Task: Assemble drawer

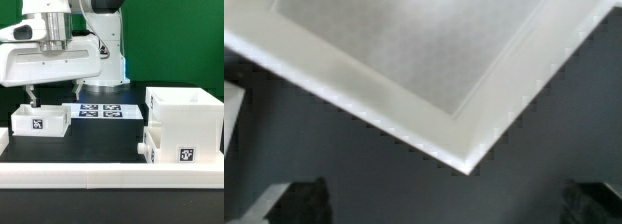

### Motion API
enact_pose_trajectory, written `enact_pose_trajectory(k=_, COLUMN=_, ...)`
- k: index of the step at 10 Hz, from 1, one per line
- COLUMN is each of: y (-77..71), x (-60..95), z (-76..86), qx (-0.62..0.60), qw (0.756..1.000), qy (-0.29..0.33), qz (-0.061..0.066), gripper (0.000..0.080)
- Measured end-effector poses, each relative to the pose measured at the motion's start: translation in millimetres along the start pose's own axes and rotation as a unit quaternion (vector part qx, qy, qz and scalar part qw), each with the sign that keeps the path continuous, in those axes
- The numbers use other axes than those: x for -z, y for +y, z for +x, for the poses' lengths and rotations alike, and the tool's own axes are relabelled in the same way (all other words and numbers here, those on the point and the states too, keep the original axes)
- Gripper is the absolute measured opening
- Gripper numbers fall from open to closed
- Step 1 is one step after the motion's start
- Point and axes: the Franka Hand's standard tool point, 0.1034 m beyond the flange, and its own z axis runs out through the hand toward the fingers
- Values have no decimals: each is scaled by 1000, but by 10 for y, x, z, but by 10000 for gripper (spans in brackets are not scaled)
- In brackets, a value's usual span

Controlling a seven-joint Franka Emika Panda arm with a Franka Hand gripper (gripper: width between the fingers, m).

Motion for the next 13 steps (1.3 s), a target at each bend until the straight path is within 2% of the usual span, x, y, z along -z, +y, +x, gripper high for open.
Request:
enact_pose_trajectory(k=4, y=-22, x=-13, z=7, qx=-112, qw=994, qy=2, qz=5, gripper=649)
enact_pose_trajectory(k=7, y=-84, x=-111, z=-162, qx=-252, qw=968, qy=-3, qz=18, gripper=649)
enact_pose_trajectory(k=8, y=-120, x=-155, z=-202, qx=-285, qw=958, qy=-1, qz=16, gripper=649)
enact_pose_trajectory(k=11, y=-246, x=-307, z=-296, qx=-284, qw=959, qy=-8, qz=19, gripper=649)
enact_pose_trajectory(k=13, y=-297, x=-423, z=-371, qx=-283, qw=959, qy=-7, qz=15, gripper=649)
